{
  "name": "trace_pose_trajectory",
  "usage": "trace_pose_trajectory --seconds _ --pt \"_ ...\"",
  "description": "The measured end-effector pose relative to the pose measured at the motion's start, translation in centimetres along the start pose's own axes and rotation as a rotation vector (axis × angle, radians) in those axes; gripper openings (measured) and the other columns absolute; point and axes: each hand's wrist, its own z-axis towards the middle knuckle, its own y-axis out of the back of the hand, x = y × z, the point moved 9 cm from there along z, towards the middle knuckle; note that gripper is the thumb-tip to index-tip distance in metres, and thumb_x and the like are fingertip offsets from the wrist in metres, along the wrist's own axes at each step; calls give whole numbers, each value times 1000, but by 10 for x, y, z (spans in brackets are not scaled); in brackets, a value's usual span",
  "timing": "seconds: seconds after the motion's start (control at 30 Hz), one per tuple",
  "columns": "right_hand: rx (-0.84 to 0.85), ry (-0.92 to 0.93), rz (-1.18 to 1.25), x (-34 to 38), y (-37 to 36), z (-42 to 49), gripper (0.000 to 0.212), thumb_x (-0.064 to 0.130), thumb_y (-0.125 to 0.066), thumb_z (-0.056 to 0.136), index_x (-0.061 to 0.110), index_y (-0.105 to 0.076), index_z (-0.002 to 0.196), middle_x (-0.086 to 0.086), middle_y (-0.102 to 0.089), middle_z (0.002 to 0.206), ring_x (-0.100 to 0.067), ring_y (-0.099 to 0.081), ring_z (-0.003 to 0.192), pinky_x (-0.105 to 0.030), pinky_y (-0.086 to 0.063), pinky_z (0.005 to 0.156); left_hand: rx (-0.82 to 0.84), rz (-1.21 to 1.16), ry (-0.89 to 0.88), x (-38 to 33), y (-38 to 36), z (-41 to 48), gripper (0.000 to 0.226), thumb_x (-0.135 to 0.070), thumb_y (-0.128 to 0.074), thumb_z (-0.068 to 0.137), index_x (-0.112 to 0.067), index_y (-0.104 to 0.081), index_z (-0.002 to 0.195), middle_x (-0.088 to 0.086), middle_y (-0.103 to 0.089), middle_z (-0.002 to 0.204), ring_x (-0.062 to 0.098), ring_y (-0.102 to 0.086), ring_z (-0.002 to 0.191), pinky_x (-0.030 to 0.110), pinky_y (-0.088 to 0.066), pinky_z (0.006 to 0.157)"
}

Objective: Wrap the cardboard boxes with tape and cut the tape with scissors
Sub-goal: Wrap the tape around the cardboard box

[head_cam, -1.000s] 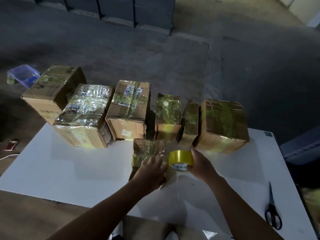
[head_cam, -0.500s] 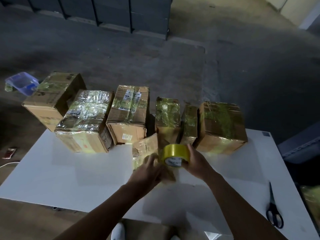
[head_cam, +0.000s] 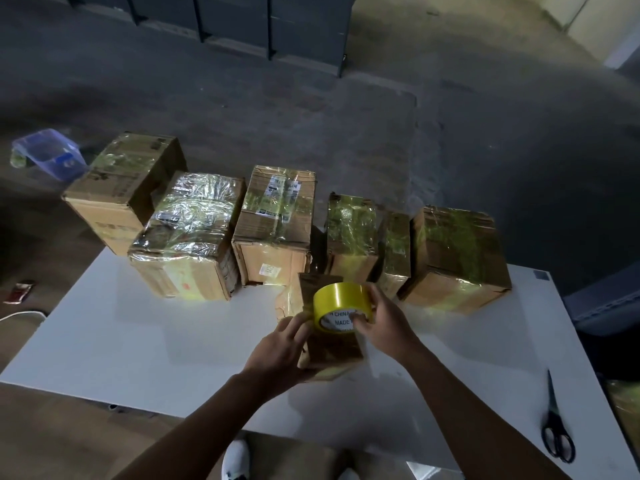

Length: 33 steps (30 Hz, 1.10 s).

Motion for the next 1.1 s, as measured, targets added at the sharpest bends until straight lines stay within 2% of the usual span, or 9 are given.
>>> trace_pose_trajectory --seconds 0.23,0.37,0.47,0.57,0.63,0.73,0.83,0.93,1.1 --pt "-42 272 -427 54 -10 8 51 22 -70 81 11 -50 126 -7 -63 111 -27 -63 94 -26 -38 69 -23 17 15 30 2 -20 83 -53 -88 46 -16 -49 109 6 -64 105 24 -67 85 21 -54 51" --pt "-96 354 -594 65 8 3 47 19 -79 68 8 -59 110 -10 -67 97 -31 -65 80 -35 -47 69 -45 83 -24 32 5 -16 76 -55 -86 46 -14 -59 103 6 -66 103 26 -66 88 26 -57 71" --pt "-106 338 -637 67 4 1 49 20 -79 68 9 -60 112 -10 -68 99 -31 -65 86 -43 -49 74 -62 150 -23 31 11 -13 72 -60 -79 52 -10 -66 101 7 -66 101 29 -64 91 39 -54 87" --pt "-123 315 -576 69 -3 0 57 17 -79 69 10 -58 122 -9 -68 105 -30 -64 93 -43 -48 77 16 225 49 33 11 -8 99 -73 -65 57 -5 -56 129 12 -60 120 34 -56 115 52 -43 103" --pt "-122 271 -462 64 -6 -1 62 14 -77 71 14 -54 129 -8 -65 109 -26 -61 96 -40 -47 77 99 224 89 32 2 -4 119 -79 -54 65 -4 -20 151 14 -27 155 34 -22 144 52 -19 118" --pt "-129 76 -202 40 -6 1 64 14 -74 76 20 -45 133 0 -54 114 -13 -50 97 -28 -42 77 192 205 114 26 -20 2 120 -77 -49 74 -7 10 152 12 15 160 28 18 147 45 5 119" --pt "-125 -35 -29 22 -12 -3 47 16 -73 79 16 -51 121 0 -57 106 -12 -53 91 -21 -42 70 224 254 138 27 -31 2 112 -72 -48 80 -7 8 153 17 17 159 32 22 145 49 4 118" --pt "-27 -28 103 20 -26 -8 38 14 -68 85 12 -53 119 -6 -61 94 -20 -60 84 -28 -50 68 243 283 131 29 -36 1 105 -68 -48 83 -10 5 153 20 14 159 35 19 145 53 -4 117" --pt "-48 -4 -129 13 0 4 37 16 -65 84 12 -52 119 -1 -57 93 -24 -59 86 -24 -37 65 248 316 148 33 -38 1 105 -71 -40 85 -3 7 152 21 14 158 36 15 146 56 -7 116"
